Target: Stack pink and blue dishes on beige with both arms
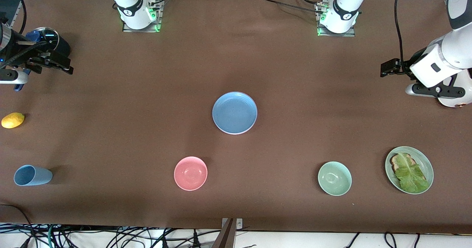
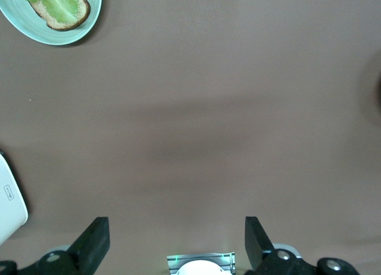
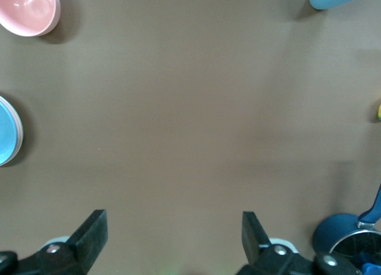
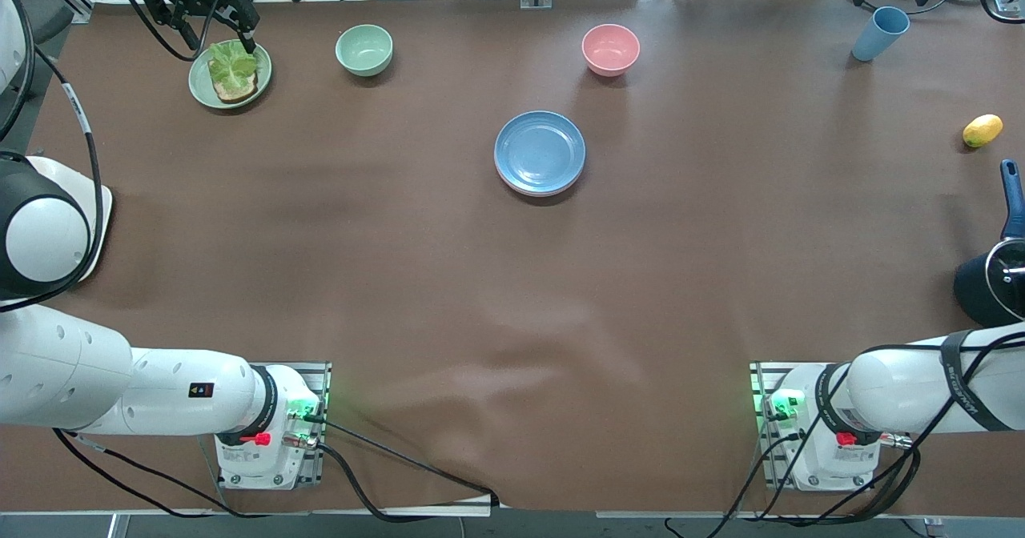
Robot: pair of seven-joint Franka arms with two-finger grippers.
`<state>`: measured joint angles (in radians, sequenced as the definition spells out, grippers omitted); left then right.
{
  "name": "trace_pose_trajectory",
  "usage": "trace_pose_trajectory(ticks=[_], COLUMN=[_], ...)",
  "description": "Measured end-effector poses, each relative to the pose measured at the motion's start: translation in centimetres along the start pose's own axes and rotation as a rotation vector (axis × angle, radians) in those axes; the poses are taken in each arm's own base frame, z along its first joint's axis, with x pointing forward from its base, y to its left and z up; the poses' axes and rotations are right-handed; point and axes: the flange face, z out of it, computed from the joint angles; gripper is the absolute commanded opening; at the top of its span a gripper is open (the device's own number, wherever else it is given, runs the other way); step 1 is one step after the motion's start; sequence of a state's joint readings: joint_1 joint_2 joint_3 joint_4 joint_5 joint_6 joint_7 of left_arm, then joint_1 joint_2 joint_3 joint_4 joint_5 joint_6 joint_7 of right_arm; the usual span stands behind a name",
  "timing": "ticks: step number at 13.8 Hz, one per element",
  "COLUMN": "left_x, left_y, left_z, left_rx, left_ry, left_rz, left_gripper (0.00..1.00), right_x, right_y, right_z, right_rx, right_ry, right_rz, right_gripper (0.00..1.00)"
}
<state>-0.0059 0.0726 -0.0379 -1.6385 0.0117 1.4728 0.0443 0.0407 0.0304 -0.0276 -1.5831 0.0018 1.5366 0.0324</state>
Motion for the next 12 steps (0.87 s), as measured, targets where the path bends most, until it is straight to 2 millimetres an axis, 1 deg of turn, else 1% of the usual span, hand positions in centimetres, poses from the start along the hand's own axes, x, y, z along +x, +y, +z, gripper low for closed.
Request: trace_pose_trajectory(ticks=[2,6,12], left_x=[0.0,0.0,0.0], left_y=[0.0,0.0,0.0], left_z=[0.0,0.0,0.0], left_rx=[0.0,0.0,0.0], left_ry=[0.0,0.0,0.0], left_rz=[0.0,0.0,0.0], left_gripper=[1.0,1.0,1.0], right_x=[0.0,-0.1,-0.2], right_y=[0.7,3.3,3.3], right_z=[0.0,0.1,0.1], right_rx=[-0.005,-0.002,-0.002], right_ry=[-0.001,-0.013,-0.016], right_rz=[0.007,0.028,0.025], right_gripper=[1.0,1.0,1.0])
